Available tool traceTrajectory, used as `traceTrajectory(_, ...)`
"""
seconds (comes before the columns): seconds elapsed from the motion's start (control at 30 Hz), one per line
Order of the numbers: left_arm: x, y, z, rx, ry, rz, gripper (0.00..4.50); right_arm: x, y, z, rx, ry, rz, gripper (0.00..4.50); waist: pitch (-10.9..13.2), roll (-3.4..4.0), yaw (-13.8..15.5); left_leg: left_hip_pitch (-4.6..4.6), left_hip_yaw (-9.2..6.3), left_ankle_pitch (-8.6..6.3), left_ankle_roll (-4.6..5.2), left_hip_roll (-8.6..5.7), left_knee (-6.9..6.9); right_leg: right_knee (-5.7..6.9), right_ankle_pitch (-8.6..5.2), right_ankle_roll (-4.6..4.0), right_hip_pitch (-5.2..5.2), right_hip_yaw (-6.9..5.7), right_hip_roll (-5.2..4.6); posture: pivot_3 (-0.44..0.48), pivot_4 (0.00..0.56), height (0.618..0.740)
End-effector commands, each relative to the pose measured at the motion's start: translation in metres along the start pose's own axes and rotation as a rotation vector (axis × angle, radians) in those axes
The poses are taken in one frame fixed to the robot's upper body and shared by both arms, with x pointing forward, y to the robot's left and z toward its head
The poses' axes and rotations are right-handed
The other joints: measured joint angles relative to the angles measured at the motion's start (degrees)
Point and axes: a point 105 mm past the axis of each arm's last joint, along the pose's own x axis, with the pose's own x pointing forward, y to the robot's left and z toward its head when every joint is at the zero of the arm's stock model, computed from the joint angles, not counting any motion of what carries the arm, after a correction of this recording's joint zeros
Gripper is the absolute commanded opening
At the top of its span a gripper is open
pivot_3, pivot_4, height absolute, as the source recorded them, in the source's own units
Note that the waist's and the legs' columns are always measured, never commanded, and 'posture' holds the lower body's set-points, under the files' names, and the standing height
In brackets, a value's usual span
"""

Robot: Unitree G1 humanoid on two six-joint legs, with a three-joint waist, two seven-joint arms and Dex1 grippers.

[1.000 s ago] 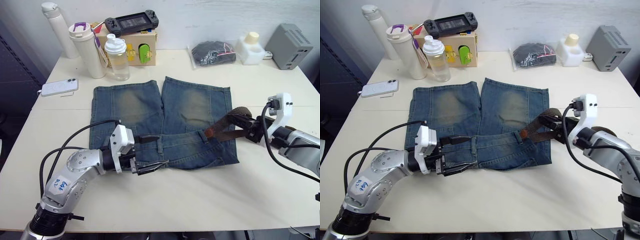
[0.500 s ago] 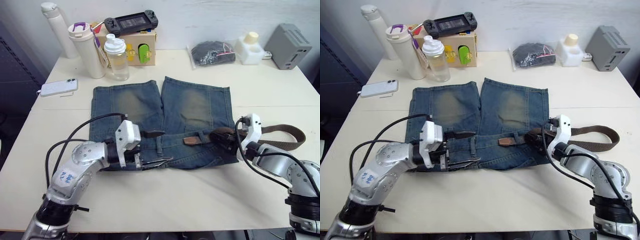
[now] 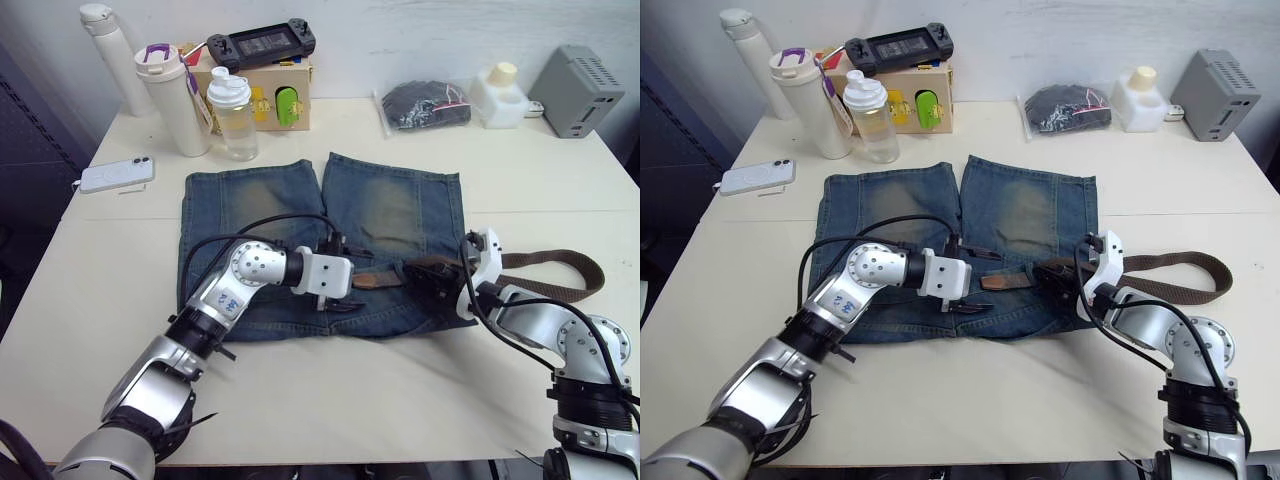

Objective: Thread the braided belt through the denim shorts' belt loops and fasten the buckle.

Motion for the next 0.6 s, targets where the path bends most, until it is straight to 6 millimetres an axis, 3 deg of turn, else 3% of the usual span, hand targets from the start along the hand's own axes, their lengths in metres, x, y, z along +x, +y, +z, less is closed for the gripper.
traceTrajectory(0.03,0.004,-0.001,-0.013,0.047,0.056,-0.026,4.44,-0.005,0.009,0.005,-0.002,-0.035,0.032,0.0,0.0,0.0,-0.05,0.0,0.0,0.0,0.0,0.0,0.0,0.03,0.0,0.0,0.0,-0.03,0.0,0.0,0.15,0.69)
traceTrajectory(0.17,0.01,0.006,-0.018,0.047,0.077,-0.009,4.44,-0.007,0.013,0.006,0.004,-0.055,0.036,0.0,0.0,-0.01,0.09,0.01,-0.01,0.03,0.03,0.0,0.04,0.15,0.0,0.0,-0.01,-0.08,-0.03,0.0,0.15,0.69)
traceTrajectory(0.27,0.01,0.007,-0.021,0.045,0.089,-0.007,3.64,-0.008,0.014,0.006,0.008,-0.065,0.037,0.0,-0.01,-0.01,0.07,0.02,-0.01,0.04,0.04,-0.02,0.04,0.17,0.0,0.0,-0.01,-0.07,-0.05,0.0,0.15,0.69)
traceTrajectory(0.43,0.008,0.009,-0.02,0.055,0.085,-0.002,1.43,-0.008,0.016,0.007,0.014,-0.079,0.037,0.0,-0.01,-0.01,0.0,0.02,-0.03,0.04,0.04,-0.02,0.03,0.17,0.0,0.0,-0.02,-0.07,-0.05,0.0,0.15,0.69)
traceTrajectory(0.47,0.008,0.009,-0.019,0.058,0.08,-0.003,1.19,-0.009,0.016,0.007,0.016,-0.081,0.036,0.0,-0.01,-0.01,-0.01,0.02,-0.03,0.04,0.04,-0.02,0.02,0.17,0.0,0.0,-0.02,-0.07,-0.05,0.0,0.15,0.69)
traceTrajectory(0.5,0.009,0.009,-0.016,0.061,0.067,-0.002,0.6,-0.009,0.016,0.007,0.016,-0.082,0.034,0.0,-0.01,-0.01,0.01,0.02,-0.03,0.04,0.04,-0.01,0.02,0.16,0.0,0.0,-0.02,-0.07,-0.05,0.0,0.15,0.69)
traceTrajectory(0.53,0.009,0.009,-0.013,0.064,0.052,0.0,0.34,-0.009,0.016,0.007,0.016,-0.084,0.032,0.0,-0.01,-0.01,0.01,0.02,-0.03,0.04,0.04,-0.02,0.02,0.16,0.0,0.0,-0.02,-0.08,-0.05,0.0,0.15,0.69)
traceTrajectory(0.6,0.01,0.006,-0.006,0.063,0.019,-0.005,0.34,-0.009,0.015,0.007,0.018,-0.086,0.026,0.0,-0.01,-0.01,0.01,0.02,-0.03,0.04,0.04,-0.02,0.02,0.16,0.0,0.0,-0.02,-0.07,-0.05,0.0,0.15,0.69)
